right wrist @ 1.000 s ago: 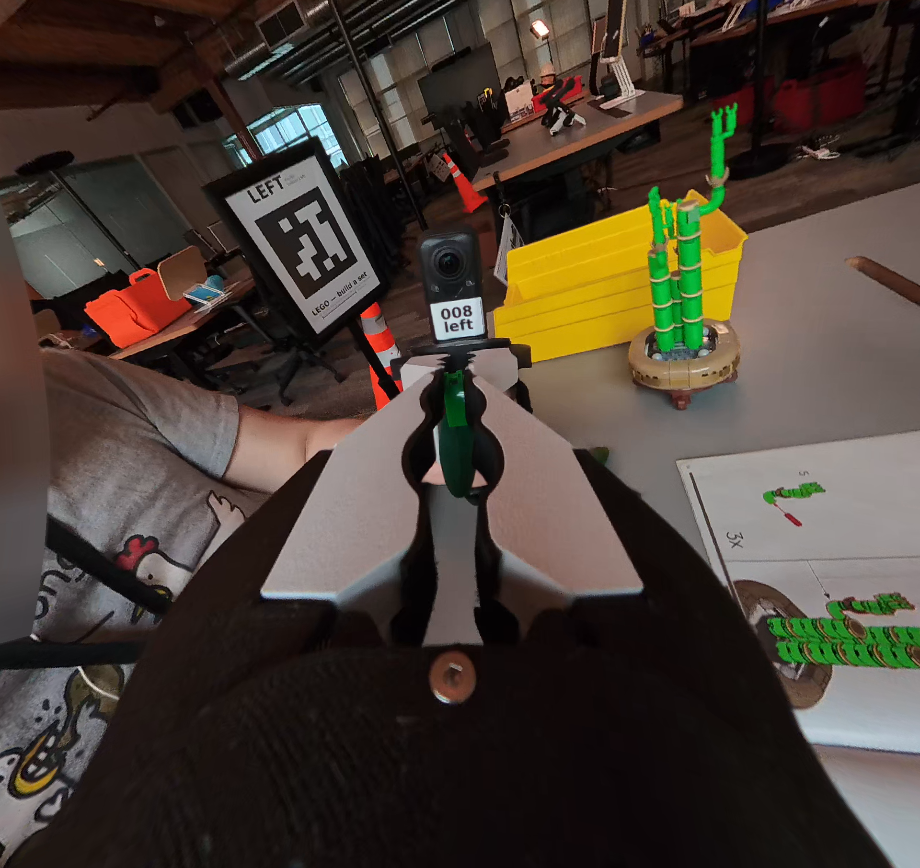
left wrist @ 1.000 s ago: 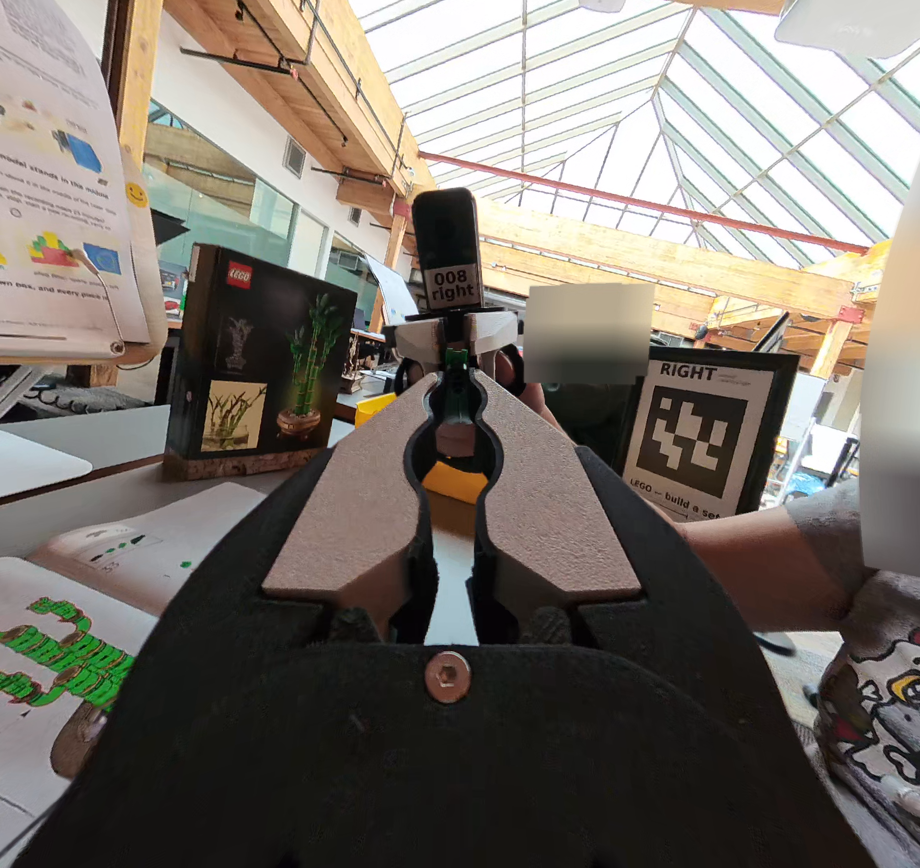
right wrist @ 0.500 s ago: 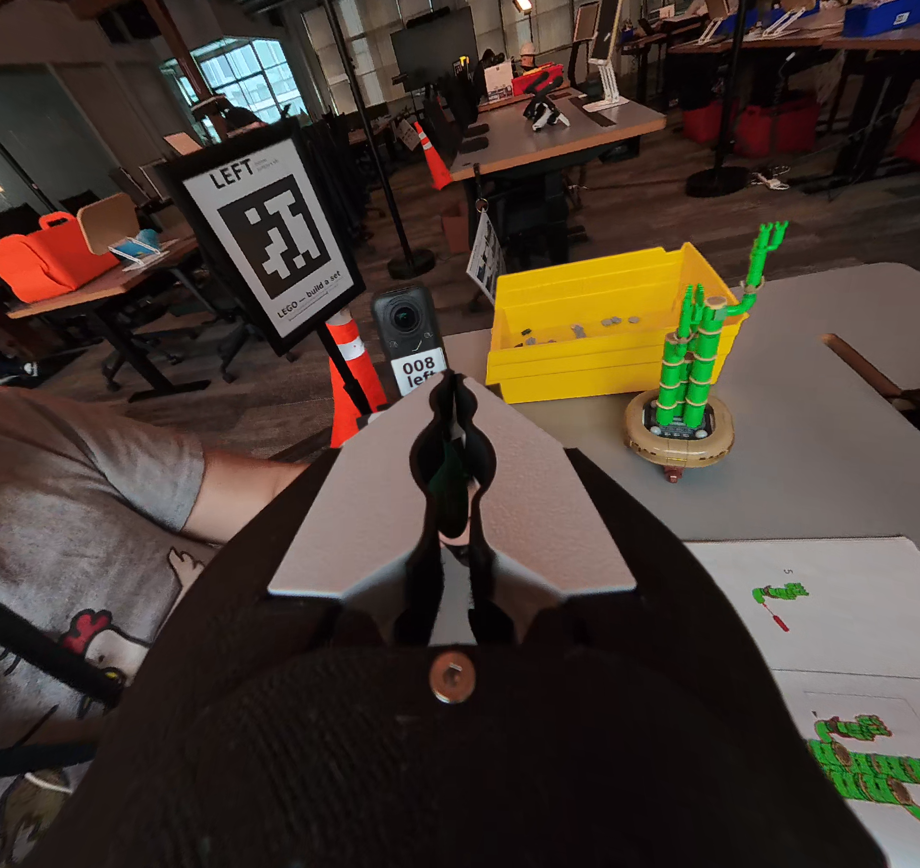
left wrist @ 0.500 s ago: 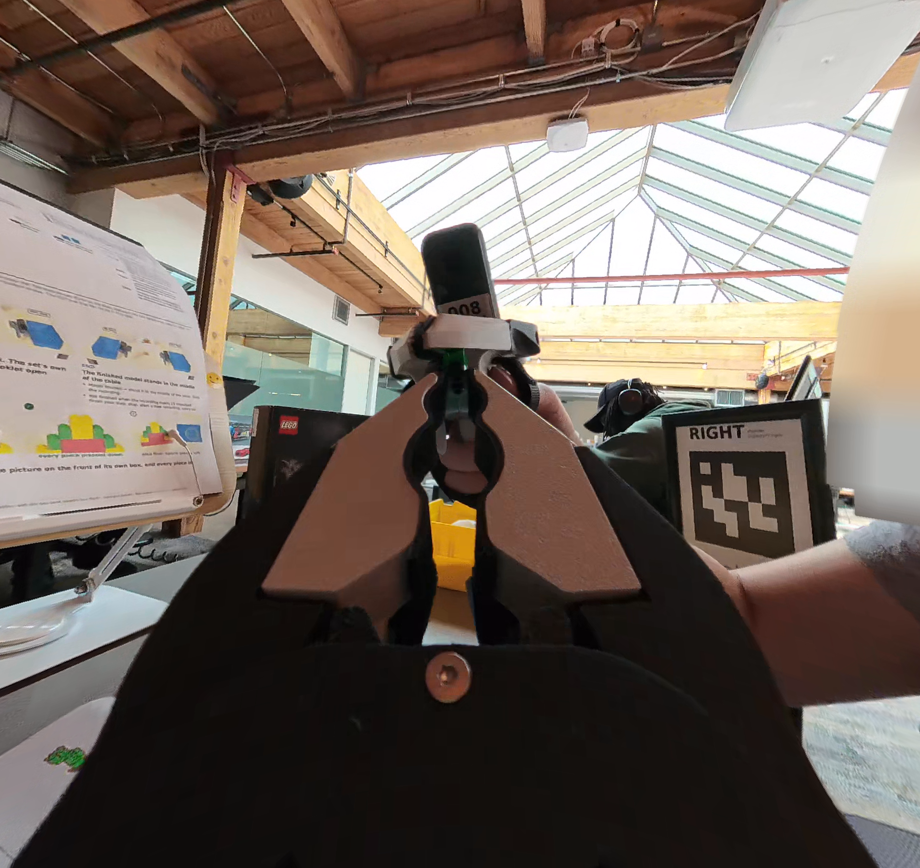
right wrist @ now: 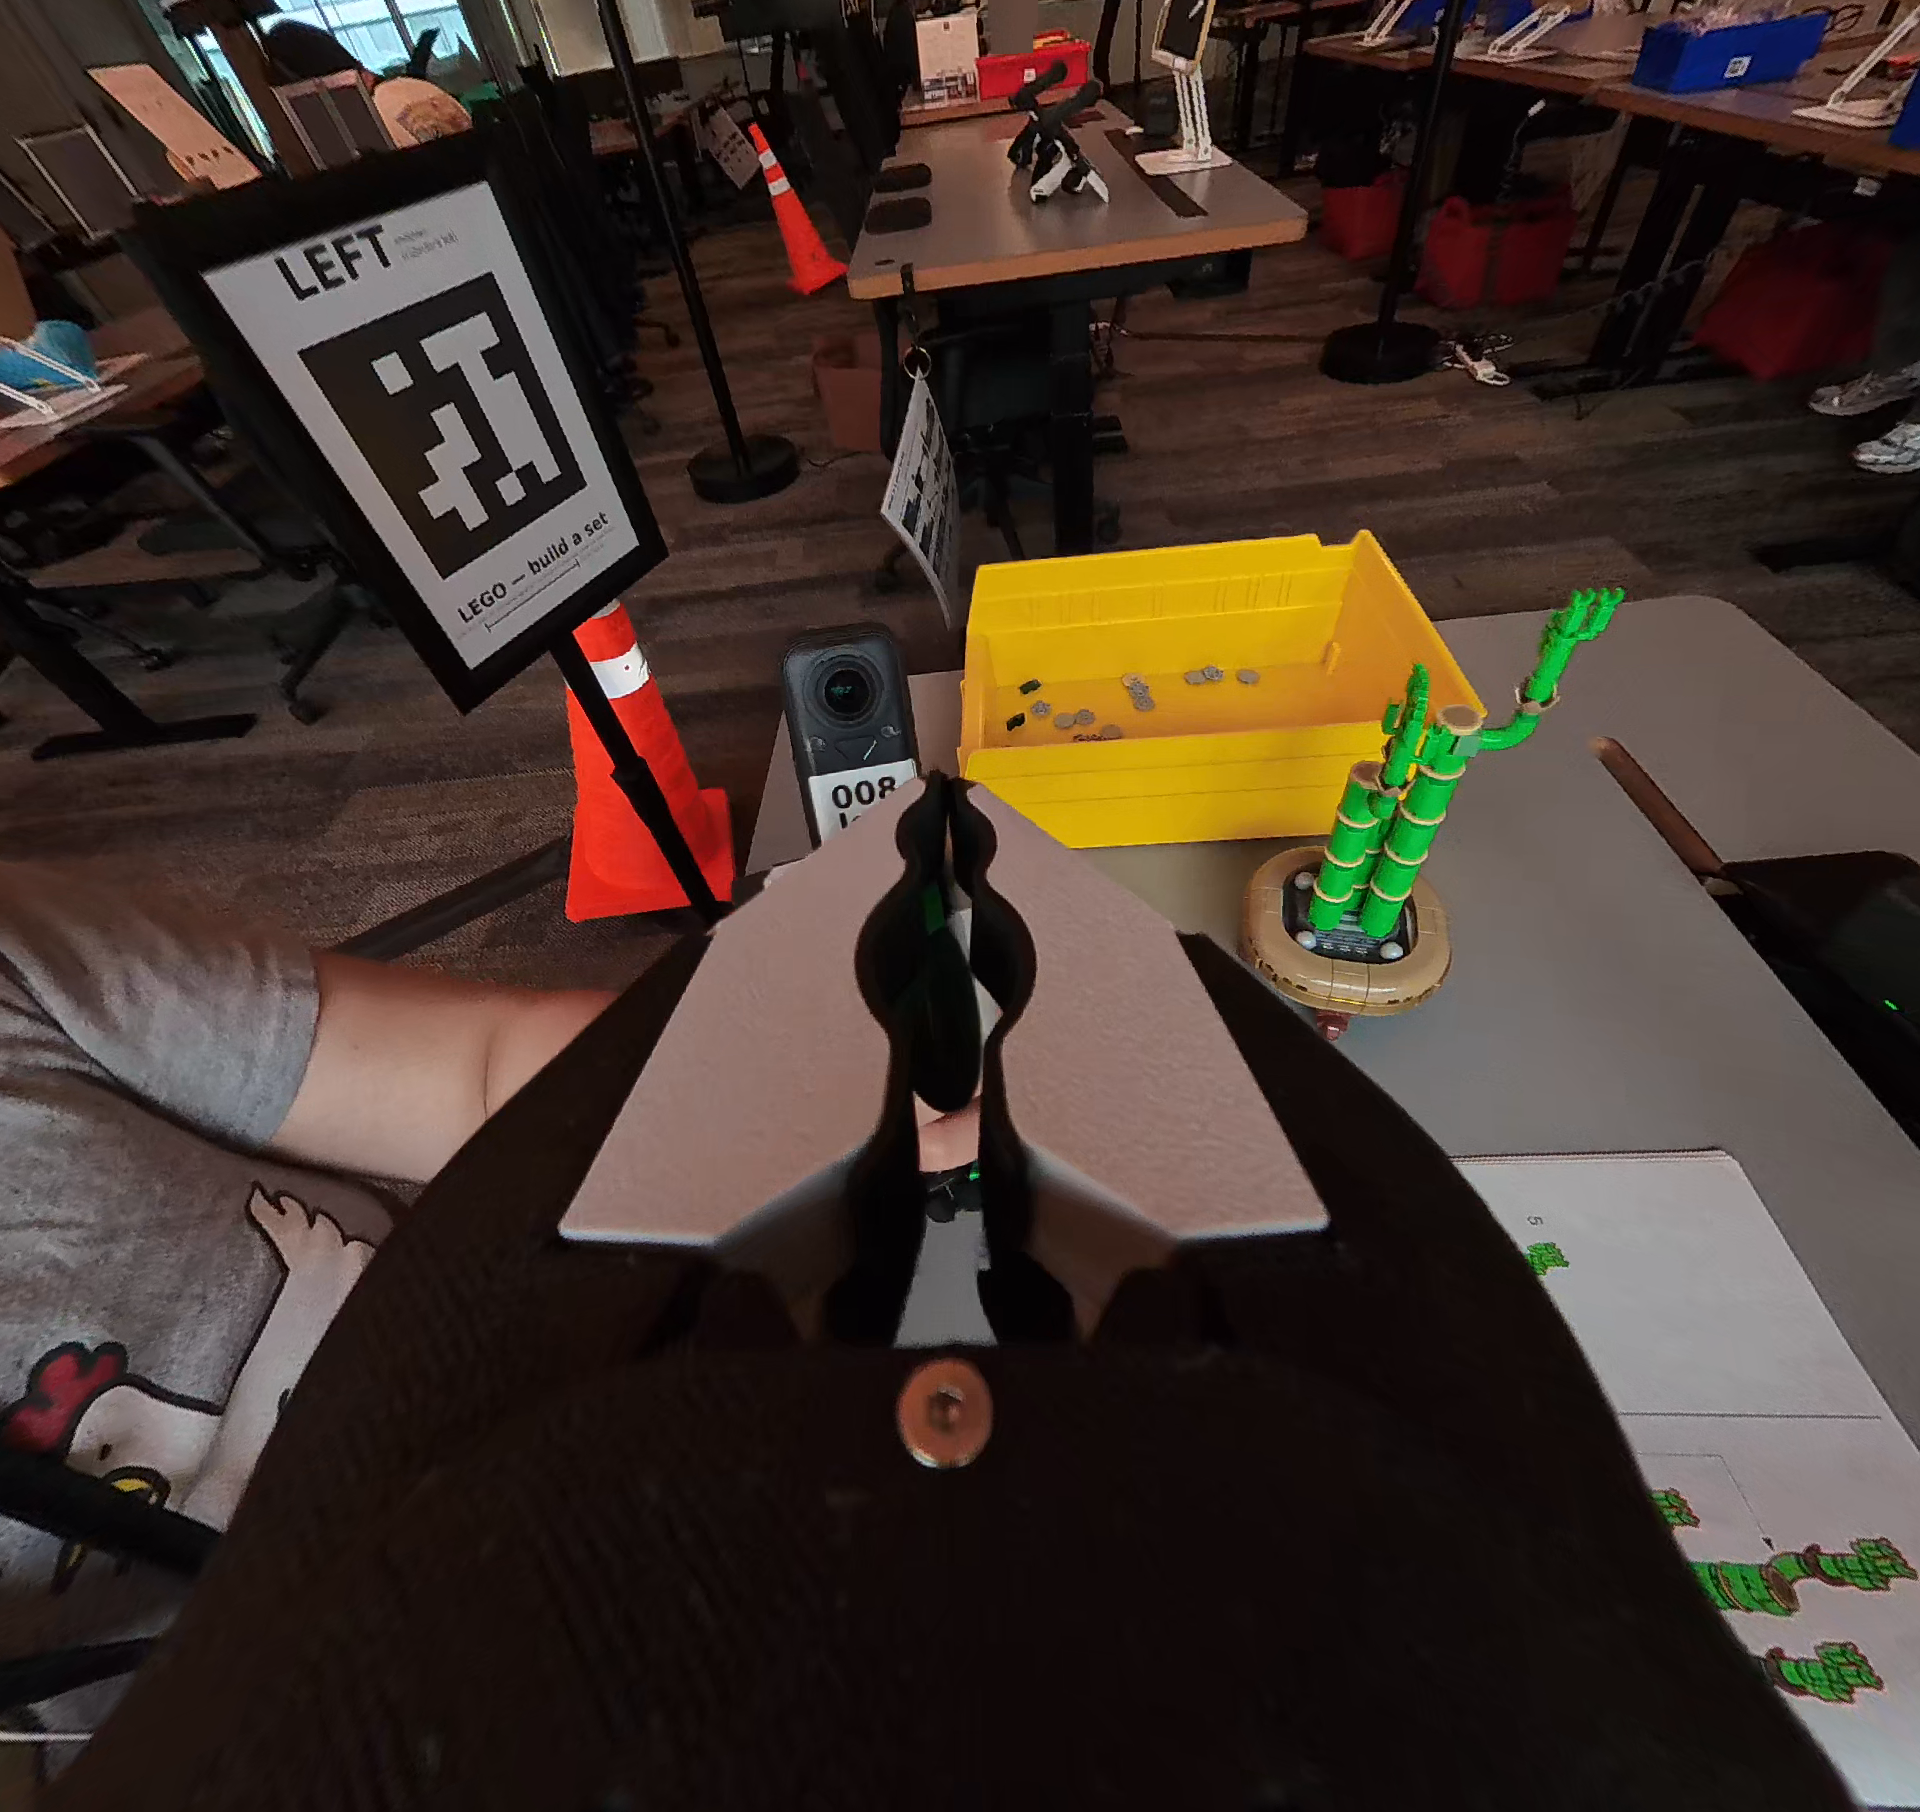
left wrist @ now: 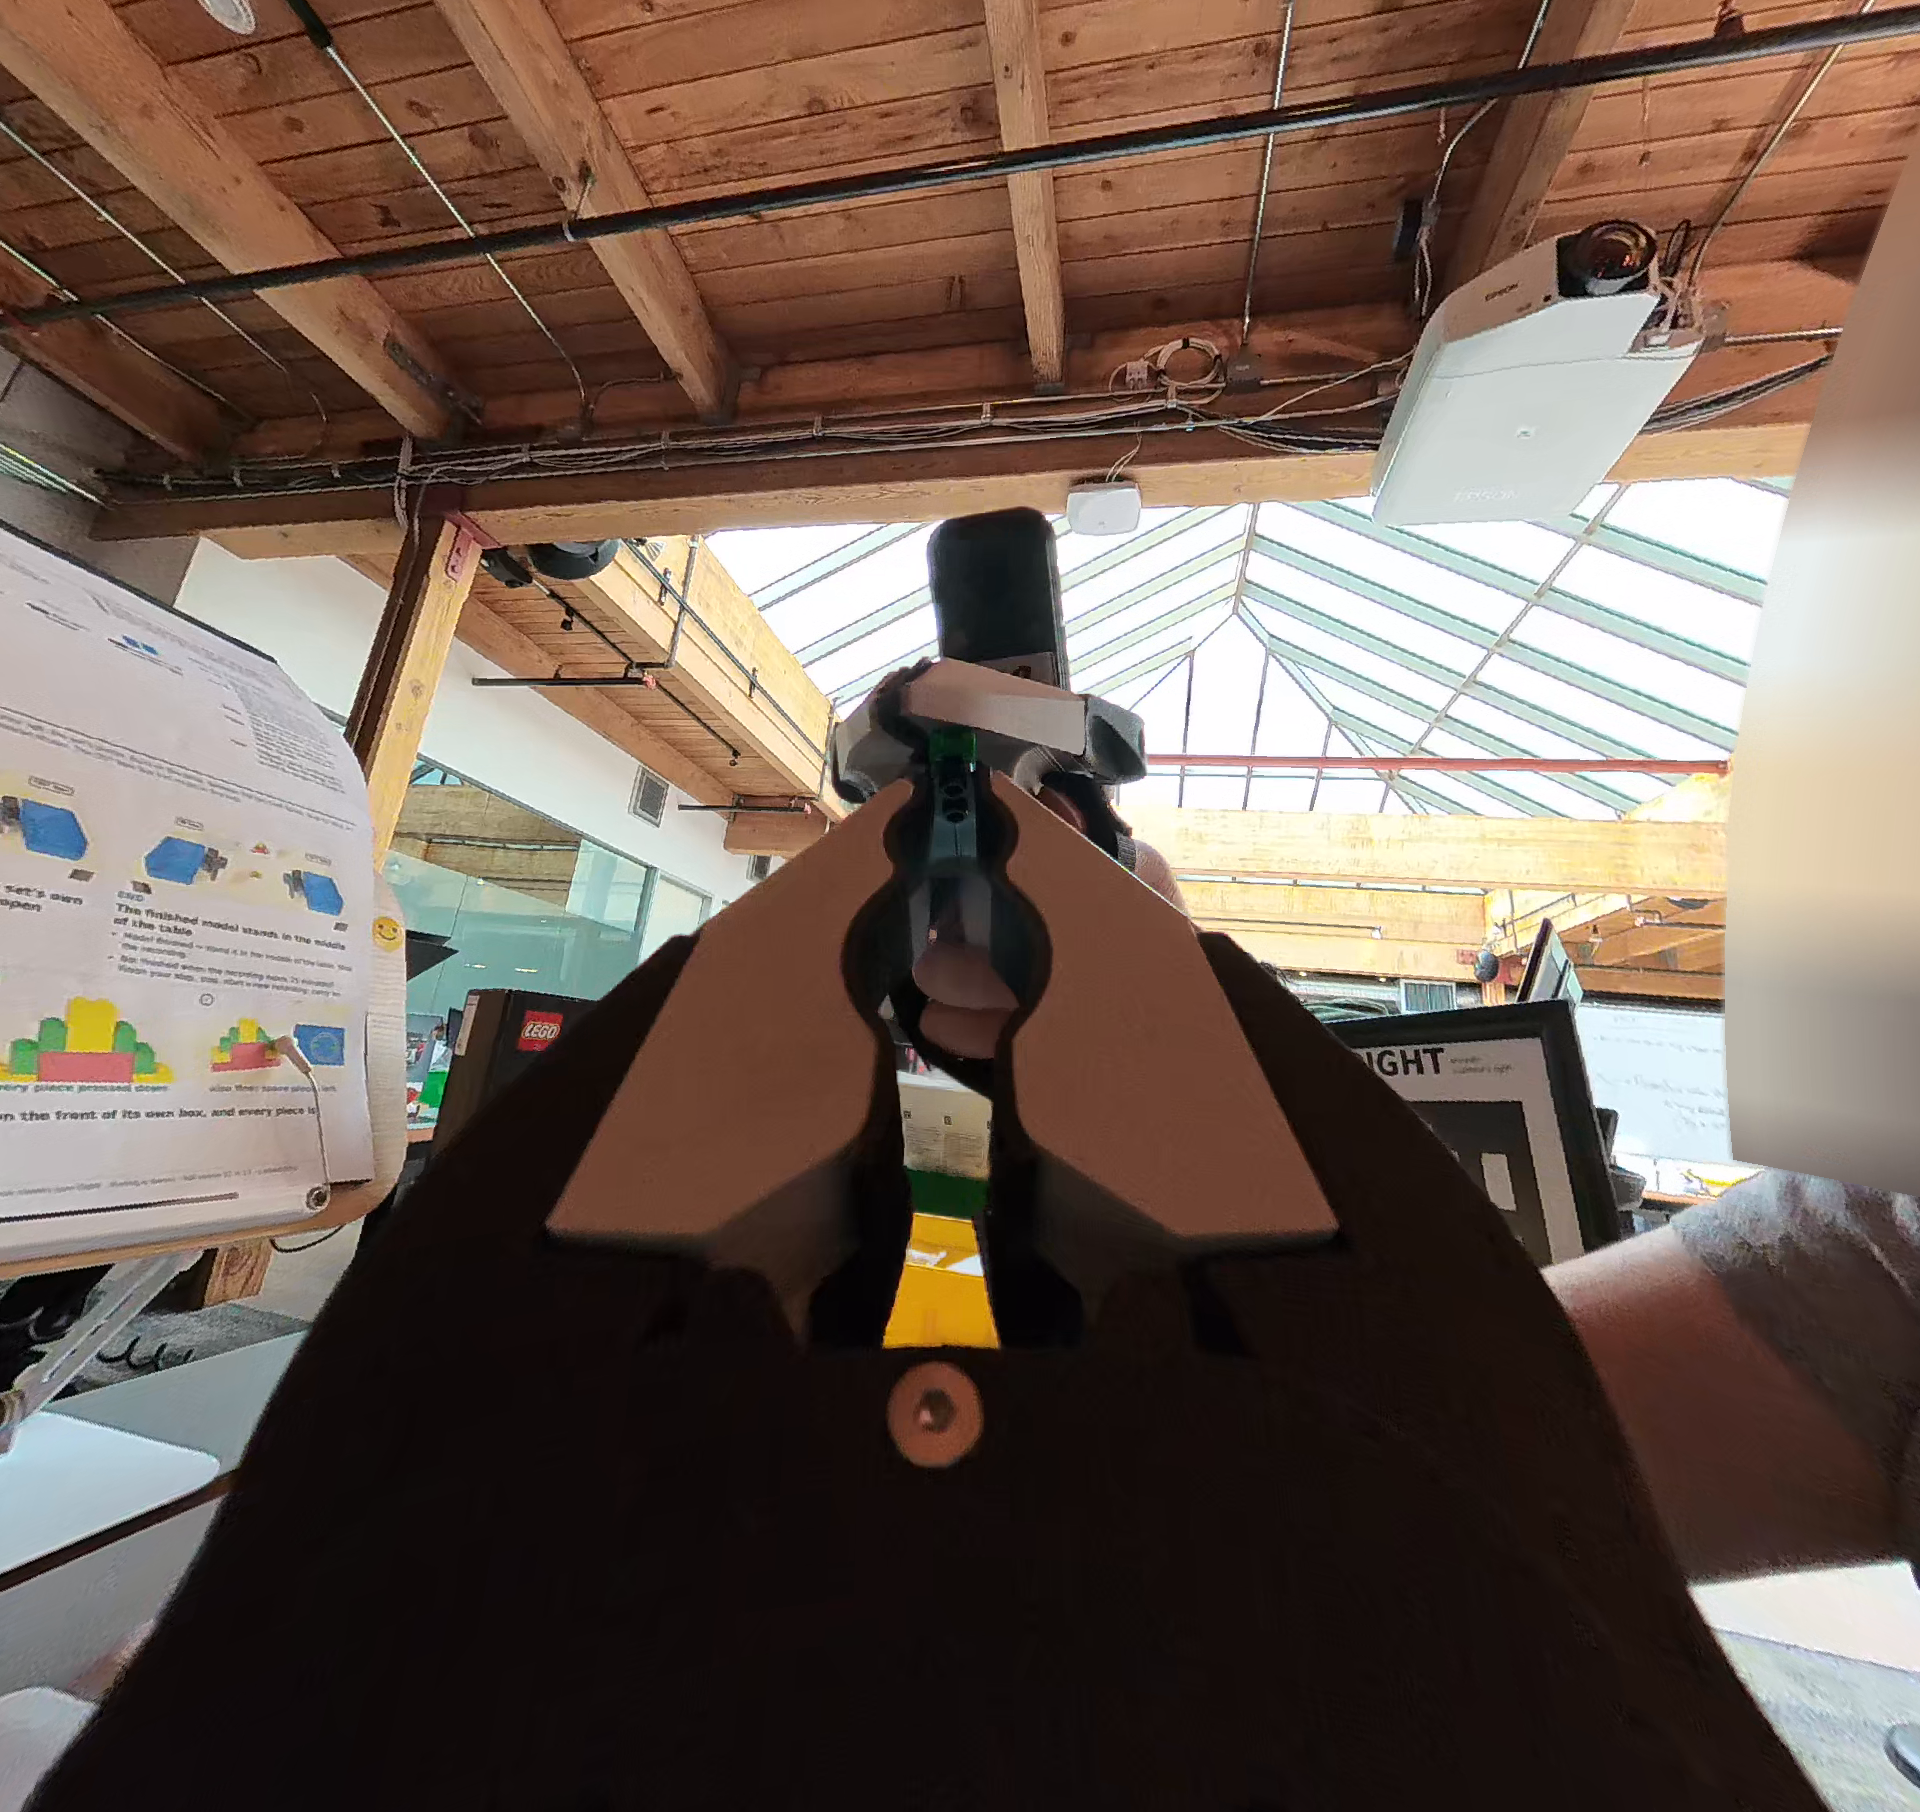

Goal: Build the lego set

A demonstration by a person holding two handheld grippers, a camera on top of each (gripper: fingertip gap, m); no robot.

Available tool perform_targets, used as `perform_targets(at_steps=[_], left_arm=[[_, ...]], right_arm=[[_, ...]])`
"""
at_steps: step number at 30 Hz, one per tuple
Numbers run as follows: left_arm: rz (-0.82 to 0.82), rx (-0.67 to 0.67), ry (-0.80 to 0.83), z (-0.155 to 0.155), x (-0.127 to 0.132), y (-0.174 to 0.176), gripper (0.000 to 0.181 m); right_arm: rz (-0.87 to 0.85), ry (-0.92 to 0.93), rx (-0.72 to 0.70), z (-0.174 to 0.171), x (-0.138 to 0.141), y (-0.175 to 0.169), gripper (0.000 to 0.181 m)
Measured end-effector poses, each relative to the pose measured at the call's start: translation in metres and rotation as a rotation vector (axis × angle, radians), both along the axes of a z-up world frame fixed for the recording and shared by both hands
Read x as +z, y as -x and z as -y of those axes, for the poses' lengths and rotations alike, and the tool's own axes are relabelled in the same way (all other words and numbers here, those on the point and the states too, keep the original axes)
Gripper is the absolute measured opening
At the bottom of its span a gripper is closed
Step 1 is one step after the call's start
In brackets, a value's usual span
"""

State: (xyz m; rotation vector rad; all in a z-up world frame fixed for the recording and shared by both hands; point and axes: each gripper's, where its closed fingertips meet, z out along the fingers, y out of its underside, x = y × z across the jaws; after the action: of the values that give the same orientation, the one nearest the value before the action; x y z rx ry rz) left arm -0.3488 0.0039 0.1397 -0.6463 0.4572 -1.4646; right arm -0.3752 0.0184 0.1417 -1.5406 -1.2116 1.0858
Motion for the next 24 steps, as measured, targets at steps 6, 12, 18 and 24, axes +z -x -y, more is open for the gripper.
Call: perform_targets(at_steps=[6, 12, 18, 24], left_arm=[[0.022, -0.012, -0.009, 0.002, 0.003, 0.005, 0.005], [0.041, -0.023, -0.014, 0.003, 0.005, 0.009, 0.005], [0.052, -0.046, -0.021, 0.006, 0.006, 0.010, 0.005], [0.056, -0.051, -0.020, 0.006, 0.007, 0.012, 0.005]], right_arm=[[0.019, -0.010, -0.005, 0.003, 0.003, 0.003, 0.000], [0.033, -0.026, -0.012, 0.003, 0.006, 0.005, 0.000], [0.023, -0.026, -0.014, 0.004, 0.010, 0.007, 0.000], [0.067, -0.071, 0.024, 0.012, 0.018, -0.005, 0.012]])
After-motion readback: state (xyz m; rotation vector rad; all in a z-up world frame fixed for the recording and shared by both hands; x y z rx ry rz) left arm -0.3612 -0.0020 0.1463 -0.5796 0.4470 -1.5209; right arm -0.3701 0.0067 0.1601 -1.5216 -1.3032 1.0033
